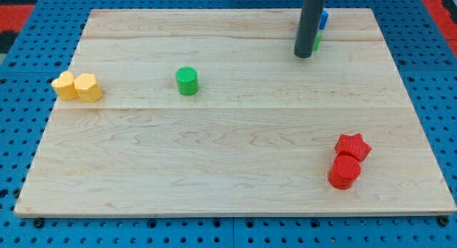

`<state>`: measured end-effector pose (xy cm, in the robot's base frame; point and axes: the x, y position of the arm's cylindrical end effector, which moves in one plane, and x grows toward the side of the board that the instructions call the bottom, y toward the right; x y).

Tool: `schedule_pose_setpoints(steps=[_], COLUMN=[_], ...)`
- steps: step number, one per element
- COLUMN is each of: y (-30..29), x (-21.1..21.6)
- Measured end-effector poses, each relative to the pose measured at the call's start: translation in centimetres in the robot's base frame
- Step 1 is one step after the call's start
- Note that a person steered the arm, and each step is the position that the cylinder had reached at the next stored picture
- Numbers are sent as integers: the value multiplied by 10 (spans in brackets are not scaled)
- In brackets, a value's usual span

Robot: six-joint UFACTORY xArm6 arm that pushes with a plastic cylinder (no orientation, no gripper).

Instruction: Nudge the blue triangle into the blue cube

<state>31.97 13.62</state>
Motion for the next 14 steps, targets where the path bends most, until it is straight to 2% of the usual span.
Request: schedule_pose_setpoints(steps=[2,3,4,5,6,7,11,14], y=[27,98,104,95,105,63,57,25], x=[7,-13,-71,-103,-113,-114,-123,-127])
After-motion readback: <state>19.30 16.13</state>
